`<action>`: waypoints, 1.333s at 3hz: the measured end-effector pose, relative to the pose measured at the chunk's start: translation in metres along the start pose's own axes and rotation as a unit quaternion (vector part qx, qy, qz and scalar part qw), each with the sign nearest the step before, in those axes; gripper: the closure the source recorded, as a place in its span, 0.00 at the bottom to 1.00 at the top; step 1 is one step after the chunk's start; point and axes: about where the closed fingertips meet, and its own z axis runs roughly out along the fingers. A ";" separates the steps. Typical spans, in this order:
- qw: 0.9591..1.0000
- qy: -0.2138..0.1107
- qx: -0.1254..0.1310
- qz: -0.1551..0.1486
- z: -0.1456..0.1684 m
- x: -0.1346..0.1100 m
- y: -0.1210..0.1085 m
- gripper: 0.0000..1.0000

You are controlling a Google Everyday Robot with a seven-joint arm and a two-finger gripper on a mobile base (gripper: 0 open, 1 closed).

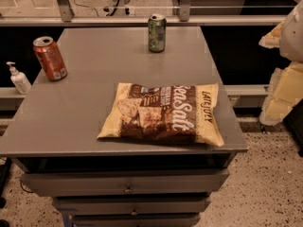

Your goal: Knock coke can over

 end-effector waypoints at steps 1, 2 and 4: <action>1.000 0.000 0.000 0.000 0.000 0.000 0.000 0.00; 1.000 -0.027 -0.007 0.001 0.003 -0.009 -0.007 0.00; 0.977 -0.200 -0.064 0.022 0.059 -0.113 -0.027 0.00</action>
Offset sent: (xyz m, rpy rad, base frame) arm 0.0226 0.0163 -0.0025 0.1364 0.0181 0.0341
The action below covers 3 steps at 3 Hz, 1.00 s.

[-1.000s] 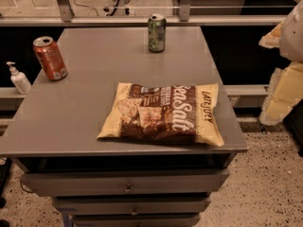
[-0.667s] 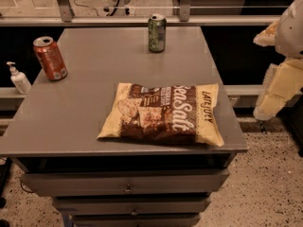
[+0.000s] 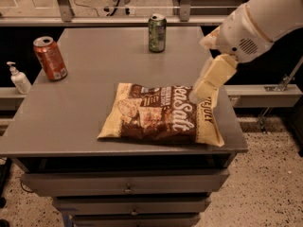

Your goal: Knock coke can over

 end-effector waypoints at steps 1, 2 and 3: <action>0.996 -0.086 -0.023 0.012 0.045 -0.059 0.000 0.00; 0.994 -0.110 -0.004 0.013 0.045 -0.075 -0.008 0.00; 0.994 -0.110 -0.004 0.013 0.045 -0.075 -0.008 0.00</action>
Offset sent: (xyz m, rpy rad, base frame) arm 0.0174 0.0642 -0.0026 0.1606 0.0061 0.0258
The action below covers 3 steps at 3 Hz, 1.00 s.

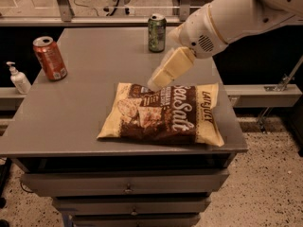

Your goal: Knock coke can over

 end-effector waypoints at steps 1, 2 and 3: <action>1.000 -0.008 -0.003 -0.002 0.004 -0.003 0.002 0.00; 0.999 -0.045 -0.009 -0.011 0.034 -0.014 0.001 0.00; 0.993 -0.114 -0.027 -0.020 0.087 -0.042 -0.004 0.00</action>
Offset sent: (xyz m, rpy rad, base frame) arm 0.0317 0.0858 -0.0403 0.2314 -0.0764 0.0892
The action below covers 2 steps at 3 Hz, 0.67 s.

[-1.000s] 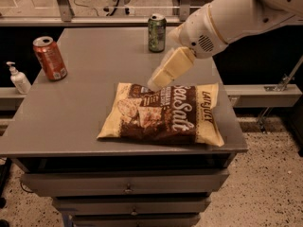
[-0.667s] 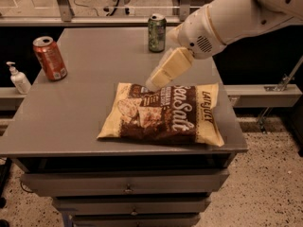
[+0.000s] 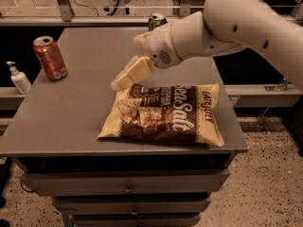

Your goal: Knock coke can over

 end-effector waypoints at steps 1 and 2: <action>0.998 -0.066 -0.016 -0.001 0.057 -0.021 -0.007 0.00; 0.993 -0.119 -0.025 0.006 0.113 -0.044 -0.011 0.00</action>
Offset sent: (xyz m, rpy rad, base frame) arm 0.0639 0.1775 -0.0222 0.3701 -0.0254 0.0651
